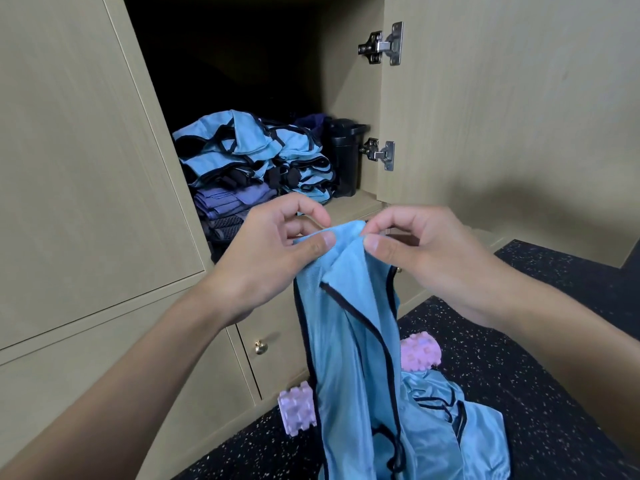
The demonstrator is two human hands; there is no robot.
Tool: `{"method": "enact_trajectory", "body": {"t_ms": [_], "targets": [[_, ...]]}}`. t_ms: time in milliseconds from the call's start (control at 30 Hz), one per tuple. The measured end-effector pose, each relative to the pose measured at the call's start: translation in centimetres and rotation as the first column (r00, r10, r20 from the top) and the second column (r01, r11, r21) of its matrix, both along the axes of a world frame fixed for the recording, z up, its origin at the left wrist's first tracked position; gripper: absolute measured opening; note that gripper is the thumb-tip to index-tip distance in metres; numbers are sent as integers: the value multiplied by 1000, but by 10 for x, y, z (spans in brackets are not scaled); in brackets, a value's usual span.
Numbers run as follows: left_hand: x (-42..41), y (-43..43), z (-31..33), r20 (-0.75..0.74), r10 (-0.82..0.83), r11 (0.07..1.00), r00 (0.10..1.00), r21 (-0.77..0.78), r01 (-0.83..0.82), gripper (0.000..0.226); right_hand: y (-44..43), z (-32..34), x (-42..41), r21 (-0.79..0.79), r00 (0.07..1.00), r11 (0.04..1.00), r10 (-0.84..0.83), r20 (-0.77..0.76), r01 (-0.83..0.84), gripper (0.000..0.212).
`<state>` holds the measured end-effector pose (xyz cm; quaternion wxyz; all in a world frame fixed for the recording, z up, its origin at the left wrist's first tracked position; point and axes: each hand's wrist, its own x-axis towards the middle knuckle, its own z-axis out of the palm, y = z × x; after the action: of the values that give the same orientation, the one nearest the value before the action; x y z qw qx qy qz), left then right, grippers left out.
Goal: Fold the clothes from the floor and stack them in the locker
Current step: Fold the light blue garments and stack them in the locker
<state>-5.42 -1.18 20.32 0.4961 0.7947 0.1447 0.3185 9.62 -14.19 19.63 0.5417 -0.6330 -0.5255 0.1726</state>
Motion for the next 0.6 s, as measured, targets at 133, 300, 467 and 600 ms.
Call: {"method": "enact_trajectory", "body": {"t_ms": [133, 300, 467, 600], "targets": [[1, -2, -1, 25, -36, 998, 999, 61, 34, 12, 0, -2, -4, -45, 994, 995, 89, 64, -86, 16], [1, -3, 0, 19, -13, 990, 1000, 140, 11, 11, 3, -2, -1, 8, 997, 1000, 1, 78, -1, 18], [-2, -10, 3, -147, 19, 975, 989, 221, 14, 31, 6, -5, 1, 39, 991, 998, -57, 117, 53, 16], [-1, -13, 2, -232, 169, 927, 958, 368, -75, 36, 5, -1, 2, 72, 989, 994, -88, 116, 80, 22]]}}
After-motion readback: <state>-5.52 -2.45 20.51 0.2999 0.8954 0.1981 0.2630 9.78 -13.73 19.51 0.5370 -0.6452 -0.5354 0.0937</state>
